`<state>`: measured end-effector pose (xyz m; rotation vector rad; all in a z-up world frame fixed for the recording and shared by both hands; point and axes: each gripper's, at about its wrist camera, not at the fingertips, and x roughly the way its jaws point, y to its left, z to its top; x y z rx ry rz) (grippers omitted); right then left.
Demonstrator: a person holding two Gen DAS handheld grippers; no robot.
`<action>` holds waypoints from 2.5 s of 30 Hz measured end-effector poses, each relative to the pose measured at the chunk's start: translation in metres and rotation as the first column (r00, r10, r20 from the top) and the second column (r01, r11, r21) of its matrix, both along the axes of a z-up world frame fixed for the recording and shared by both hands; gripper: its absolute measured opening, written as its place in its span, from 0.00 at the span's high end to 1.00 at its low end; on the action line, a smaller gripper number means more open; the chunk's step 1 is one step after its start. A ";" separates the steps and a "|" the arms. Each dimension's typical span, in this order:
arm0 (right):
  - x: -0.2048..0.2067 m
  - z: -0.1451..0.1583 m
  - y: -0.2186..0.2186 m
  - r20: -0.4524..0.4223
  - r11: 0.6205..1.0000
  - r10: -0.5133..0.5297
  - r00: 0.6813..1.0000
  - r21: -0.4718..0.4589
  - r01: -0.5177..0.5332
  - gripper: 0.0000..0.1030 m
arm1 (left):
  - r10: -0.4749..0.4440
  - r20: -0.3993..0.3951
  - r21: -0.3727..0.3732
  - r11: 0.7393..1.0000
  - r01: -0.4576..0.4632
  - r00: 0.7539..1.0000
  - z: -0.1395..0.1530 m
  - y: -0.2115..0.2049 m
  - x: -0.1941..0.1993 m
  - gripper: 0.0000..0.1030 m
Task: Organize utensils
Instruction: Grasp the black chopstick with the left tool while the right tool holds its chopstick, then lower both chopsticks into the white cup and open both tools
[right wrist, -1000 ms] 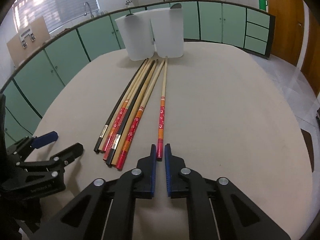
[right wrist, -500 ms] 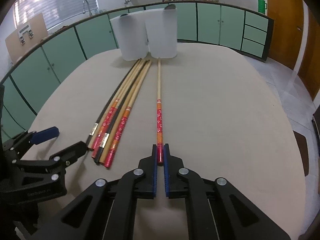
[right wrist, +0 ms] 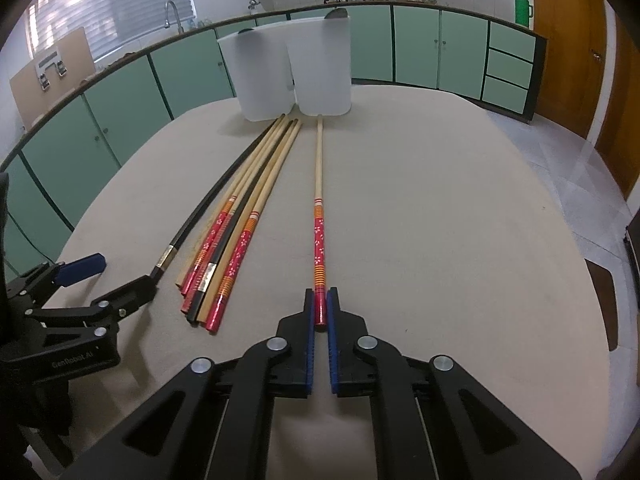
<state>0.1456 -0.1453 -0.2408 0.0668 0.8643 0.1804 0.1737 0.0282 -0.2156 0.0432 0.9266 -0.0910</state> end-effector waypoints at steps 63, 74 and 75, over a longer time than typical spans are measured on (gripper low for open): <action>0.030 0.224 -0.023 0.353 0.989 0.121 0.928 0.034 -0.143 0.95 | -0.133 0.427 -0.175 0.958 0.227 0.894 0.223 -0.002 0.017 0.94; 0.075 0.306 -0.029 0.531 0.990 0.088 0.843 0.047 -0.133 0.95 | -0.119 0.628 -0.106 0.966 0.236 0.769 0.309 -0.020 0.058 0.94; 0.081 0.310 -0.029 0.543 0.991 0.081 0.836 0.044 -0.124 0.95 | -0.112 0.642 -0.103 0.968 0.230 0.758 0.317 -0.023 0.071 0.94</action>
